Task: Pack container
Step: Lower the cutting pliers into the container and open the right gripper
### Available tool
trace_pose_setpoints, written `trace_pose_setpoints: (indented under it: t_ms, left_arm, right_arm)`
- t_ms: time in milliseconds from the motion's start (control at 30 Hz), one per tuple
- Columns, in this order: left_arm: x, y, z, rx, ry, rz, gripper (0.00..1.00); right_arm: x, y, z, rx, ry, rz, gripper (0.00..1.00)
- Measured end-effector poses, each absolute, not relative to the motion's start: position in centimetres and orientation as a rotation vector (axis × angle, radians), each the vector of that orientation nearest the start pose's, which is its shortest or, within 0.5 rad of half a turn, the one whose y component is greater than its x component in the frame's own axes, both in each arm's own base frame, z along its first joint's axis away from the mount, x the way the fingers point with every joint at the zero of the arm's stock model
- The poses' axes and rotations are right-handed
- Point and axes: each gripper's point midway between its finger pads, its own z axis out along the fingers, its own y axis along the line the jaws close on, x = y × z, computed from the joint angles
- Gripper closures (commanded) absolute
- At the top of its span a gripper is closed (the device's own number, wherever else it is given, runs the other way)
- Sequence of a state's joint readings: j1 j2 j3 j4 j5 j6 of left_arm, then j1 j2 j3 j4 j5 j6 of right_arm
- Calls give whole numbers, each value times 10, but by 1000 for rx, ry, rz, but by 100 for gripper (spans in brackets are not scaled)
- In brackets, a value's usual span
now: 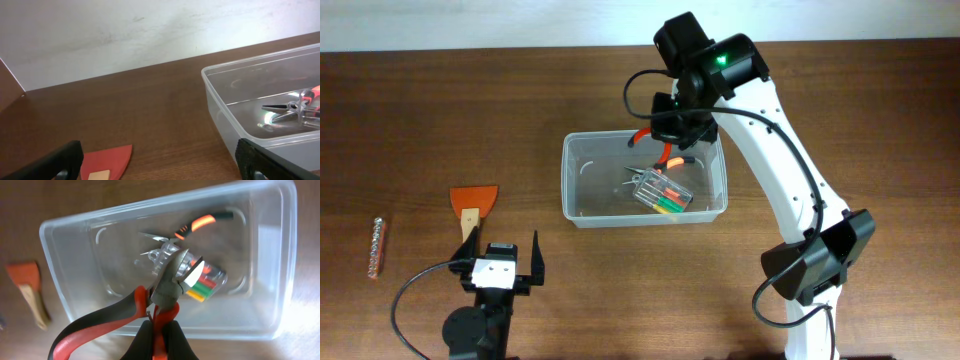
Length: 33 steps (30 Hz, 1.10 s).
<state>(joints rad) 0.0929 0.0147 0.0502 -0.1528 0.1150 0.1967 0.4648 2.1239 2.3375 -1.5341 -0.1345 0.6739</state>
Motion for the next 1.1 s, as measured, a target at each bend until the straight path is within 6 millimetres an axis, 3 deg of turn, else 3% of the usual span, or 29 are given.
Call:
trace_pose_setpoints:
  t_ms: [133,300,500,633,1100]
  left_arm:
    - [243,3,157,173,1680,120,1]
    - [243,3,157,173,1680,120,1]
    - [243,3,157,173,1680,120,1]
    - [243,3,157,173,1680,120,1]
    - [243,3,157,173,1680,120,1]
  right_arm:
    - [387,219,205,587,2963,374,95]
    - [392,216,166,832,2942,312,96]
    - [390,213,127,934,2946,258,95]
    - [387,211,111,987,2948,231,95]
    - [381,205,92,1045,2950,175,89]
